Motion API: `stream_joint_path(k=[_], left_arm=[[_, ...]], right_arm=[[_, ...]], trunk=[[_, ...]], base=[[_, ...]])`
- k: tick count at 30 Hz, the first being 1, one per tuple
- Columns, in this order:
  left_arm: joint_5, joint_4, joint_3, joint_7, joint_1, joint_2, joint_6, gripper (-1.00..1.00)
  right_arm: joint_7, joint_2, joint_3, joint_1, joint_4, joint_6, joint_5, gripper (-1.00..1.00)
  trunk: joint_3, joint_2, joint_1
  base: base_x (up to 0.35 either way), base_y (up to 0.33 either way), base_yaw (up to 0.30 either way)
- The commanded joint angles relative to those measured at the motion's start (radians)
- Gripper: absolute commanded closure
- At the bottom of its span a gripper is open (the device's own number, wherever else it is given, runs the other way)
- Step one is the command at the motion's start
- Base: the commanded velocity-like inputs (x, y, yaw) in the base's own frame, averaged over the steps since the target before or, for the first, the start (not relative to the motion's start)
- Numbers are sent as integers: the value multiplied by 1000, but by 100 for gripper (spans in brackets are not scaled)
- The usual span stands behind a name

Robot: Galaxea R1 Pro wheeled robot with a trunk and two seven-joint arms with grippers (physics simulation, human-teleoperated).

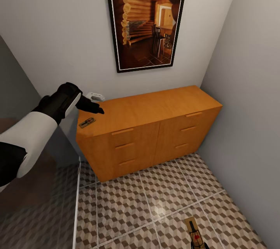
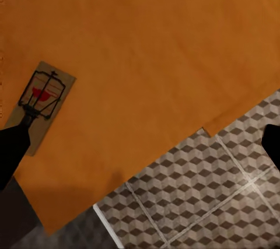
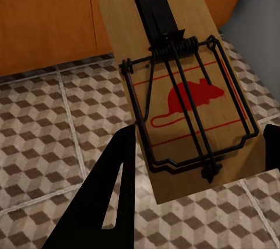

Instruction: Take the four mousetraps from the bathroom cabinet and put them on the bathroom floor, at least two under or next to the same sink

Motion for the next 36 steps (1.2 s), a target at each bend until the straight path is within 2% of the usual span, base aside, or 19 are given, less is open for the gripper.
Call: stream_joint_path(k=[1, 7, 24, 28, 29, 36], left_arm=[[6, -1, -7, 1, -1, 3, 4, -100], [5, -9, -7, 1, -1, 22, 6, -100], [5, -15, -7, 0, -1, 36, 7, -100], [6, -38, -7, 0, -1, 72, 8, -100], [7, -56, -7, -1, -1, 96, 9, -100], [8, -70, -8, -1, -1, 118, 10, -100]], right_arm=[[-10, 0, 6, -1, 1, -2, 5, 100], [-10, 0, 6, -1, 1, -2, 5, 100], [-10, 0, 5, -1, 1, -2, 5, 100], [-10, 0, 5, -1, 1, -2, 5, 100], [-10, 0, 5, -1, 1, -2, 5, 100], [-10, 0, 5, -1, 1, -2, 5, 100]], trunk=[[-2, -2, 1], [-2, -2, 1], [-2, -2, 1], [-2, -2, 1], [-2, -2, 1], [-2, -2, 1]], base=[[0, 0, 0], [0, 0, 0], [0, 0, 0], [0, 0, 0], [0, 0, 0], [0, 0, 0]])
